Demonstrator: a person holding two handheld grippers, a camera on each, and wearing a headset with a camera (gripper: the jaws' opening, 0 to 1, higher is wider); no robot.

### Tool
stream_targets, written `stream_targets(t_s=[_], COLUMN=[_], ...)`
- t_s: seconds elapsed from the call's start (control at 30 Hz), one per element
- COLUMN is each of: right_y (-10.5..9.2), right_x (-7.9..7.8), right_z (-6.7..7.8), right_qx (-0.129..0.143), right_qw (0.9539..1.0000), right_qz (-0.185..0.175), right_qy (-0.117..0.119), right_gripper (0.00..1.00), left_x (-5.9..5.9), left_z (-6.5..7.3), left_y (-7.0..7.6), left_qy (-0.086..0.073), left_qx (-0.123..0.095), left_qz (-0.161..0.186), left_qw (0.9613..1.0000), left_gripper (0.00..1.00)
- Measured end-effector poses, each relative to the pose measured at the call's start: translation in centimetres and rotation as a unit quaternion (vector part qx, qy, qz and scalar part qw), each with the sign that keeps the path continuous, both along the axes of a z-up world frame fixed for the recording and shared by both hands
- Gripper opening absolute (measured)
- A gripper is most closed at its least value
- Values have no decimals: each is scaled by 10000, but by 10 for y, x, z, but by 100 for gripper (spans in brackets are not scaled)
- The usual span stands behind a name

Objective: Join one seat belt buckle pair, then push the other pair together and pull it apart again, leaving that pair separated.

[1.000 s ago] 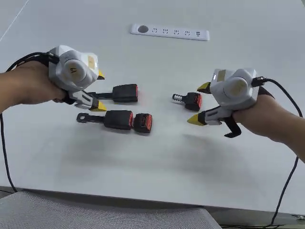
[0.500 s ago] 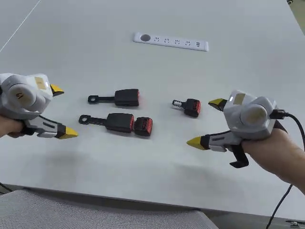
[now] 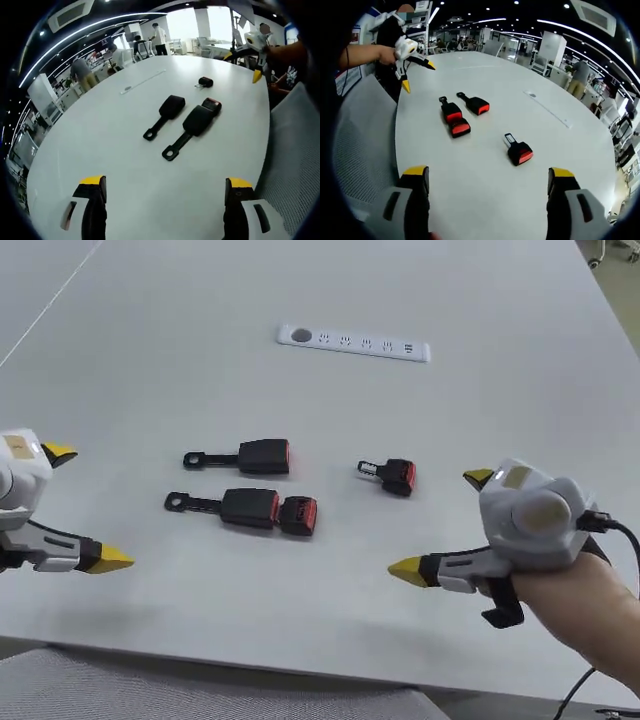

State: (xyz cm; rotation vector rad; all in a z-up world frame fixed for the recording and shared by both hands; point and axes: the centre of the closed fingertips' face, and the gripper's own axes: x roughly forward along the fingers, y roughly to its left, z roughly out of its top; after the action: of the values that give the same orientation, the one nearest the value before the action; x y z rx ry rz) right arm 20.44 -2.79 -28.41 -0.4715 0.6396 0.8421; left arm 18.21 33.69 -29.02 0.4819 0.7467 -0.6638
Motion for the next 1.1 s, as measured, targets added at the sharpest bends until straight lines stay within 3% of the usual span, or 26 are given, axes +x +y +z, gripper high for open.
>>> stream_targets(t_s=[0.23,0.6,0.9,1.1], right_y=[4,4,7,6], right_x=[-4,-5,-14,-12], right_z=[4,-1,-3,1], right_qx=[179,389,376,375], right_qw=[9997,9987,9990,9990], right_qz=[-159,-342,-235,-246], right_qy=[-31,-11,4,-74], right_gripper=[100,100,100,100], left_x=[0,-5,-4,-4], left_z=[9,15,21,22], left_y=[3,4,-1,-4], left_qy=[-153,-228,-308,-355], left_qx=[-260,-538,-617,-676], left_qz=[289,536,576,612], left_qw=[9991,9968,9960,9952], left_gripper=[100,100,100,100])
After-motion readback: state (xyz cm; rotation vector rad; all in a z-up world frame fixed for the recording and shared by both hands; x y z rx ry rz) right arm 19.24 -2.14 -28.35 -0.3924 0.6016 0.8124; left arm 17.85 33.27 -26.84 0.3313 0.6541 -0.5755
